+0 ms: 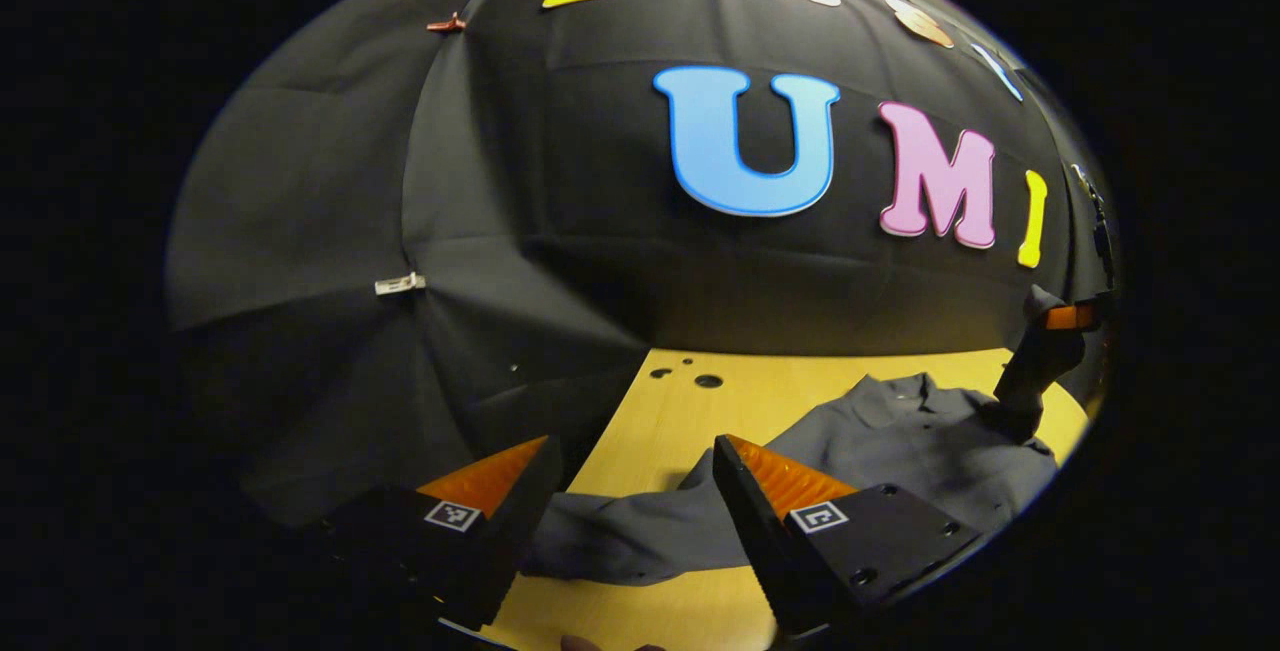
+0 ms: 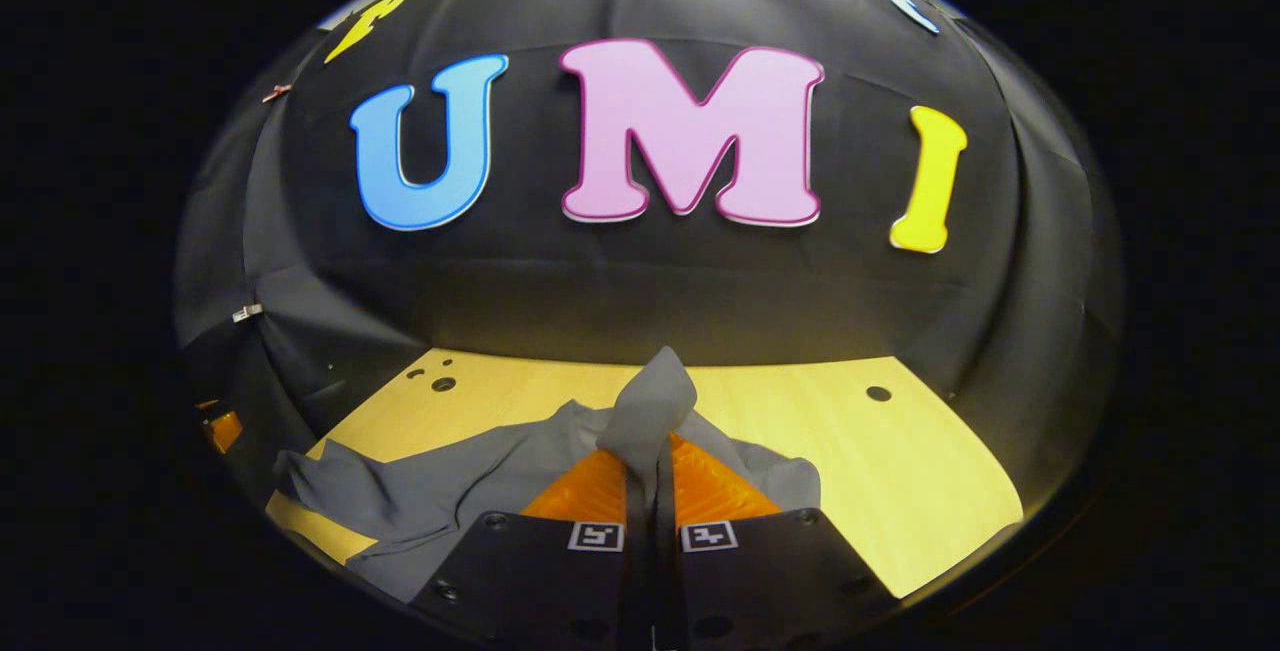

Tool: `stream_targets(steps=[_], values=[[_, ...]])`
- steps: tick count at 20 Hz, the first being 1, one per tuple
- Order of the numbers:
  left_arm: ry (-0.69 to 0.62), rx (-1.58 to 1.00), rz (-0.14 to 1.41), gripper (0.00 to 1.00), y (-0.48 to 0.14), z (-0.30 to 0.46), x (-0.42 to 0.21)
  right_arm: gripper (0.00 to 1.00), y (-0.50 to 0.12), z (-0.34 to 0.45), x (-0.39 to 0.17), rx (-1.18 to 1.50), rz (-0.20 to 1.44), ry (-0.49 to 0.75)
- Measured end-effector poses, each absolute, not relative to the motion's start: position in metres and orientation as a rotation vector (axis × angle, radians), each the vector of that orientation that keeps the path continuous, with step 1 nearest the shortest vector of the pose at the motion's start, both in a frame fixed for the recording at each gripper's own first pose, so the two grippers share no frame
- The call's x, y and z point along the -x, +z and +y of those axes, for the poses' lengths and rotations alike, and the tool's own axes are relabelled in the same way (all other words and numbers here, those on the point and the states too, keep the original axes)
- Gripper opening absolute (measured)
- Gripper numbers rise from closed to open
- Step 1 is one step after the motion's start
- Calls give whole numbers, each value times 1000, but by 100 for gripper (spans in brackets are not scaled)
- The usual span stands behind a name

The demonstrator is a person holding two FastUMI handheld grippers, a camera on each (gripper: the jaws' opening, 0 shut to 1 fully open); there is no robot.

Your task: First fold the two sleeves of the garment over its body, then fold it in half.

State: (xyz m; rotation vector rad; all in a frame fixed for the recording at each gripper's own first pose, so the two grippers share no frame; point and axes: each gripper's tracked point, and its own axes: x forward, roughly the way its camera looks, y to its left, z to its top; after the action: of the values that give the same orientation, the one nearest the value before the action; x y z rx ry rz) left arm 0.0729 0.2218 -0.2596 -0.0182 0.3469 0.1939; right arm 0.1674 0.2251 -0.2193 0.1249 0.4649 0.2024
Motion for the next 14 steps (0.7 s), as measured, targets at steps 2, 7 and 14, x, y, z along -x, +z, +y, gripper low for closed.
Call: stream_targets(steps=[2,7,14], values=[[216,21,396,96,-285,235,-74,6,-239,248,-169,-108,501,224],[245,34,491,96,-339,256,-76,6,-289,300,-178,-87,579,273],[283,46,598,96,-391,274,-78,9,-352,344,-163,-41,719,315]])
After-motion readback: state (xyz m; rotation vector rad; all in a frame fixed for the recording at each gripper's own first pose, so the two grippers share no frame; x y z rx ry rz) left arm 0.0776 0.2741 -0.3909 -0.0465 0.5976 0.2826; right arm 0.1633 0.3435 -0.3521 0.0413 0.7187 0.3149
